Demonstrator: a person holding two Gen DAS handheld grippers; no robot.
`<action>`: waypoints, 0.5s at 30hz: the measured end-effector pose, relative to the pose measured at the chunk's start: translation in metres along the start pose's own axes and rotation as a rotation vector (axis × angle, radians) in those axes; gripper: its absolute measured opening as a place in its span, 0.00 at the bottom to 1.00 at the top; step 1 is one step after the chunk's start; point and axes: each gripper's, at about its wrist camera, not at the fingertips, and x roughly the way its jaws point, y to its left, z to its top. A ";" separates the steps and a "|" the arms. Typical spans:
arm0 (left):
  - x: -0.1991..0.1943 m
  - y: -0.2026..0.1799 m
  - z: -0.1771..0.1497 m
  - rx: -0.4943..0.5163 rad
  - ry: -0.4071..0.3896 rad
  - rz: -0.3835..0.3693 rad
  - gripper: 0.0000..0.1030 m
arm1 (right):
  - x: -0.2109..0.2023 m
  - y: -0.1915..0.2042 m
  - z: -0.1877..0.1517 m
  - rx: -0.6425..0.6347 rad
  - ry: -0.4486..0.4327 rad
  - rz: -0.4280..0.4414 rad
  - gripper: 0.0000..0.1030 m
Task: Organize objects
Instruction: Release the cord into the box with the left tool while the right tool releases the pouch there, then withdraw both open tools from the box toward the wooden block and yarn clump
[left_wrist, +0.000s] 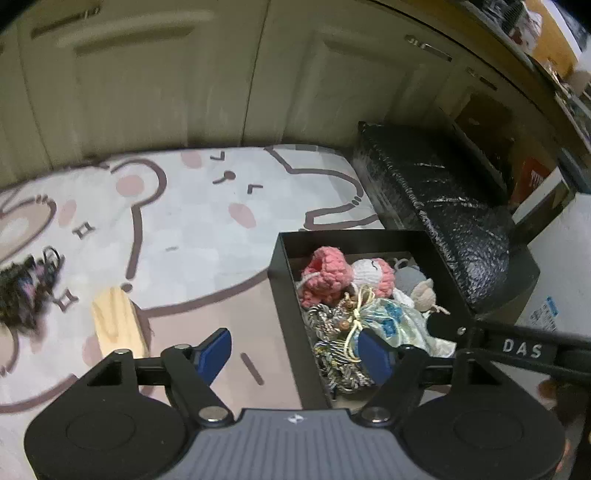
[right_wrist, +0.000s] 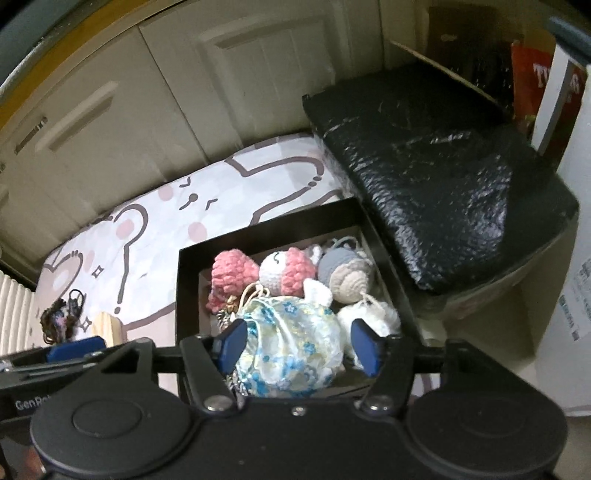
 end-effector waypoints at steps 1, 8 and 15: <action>-0.002 0.000 0.000 0.017 -0.008 0.012 0.79 | -0.002 0.000 0.000 -0.002 -0.005 -0.003 0.65; -0.013 0.002 0.002 0.073 -0.045 0.075 0.85 | -0.022 -0.005 -0.001 0.001 -0.070 -0.005 0.72; -0.023 0.008 0.003 0.057 -0.063 0.084 0.89 | -0.038 -0.002 -0.006 -0.026 -0.134 0.013 0.84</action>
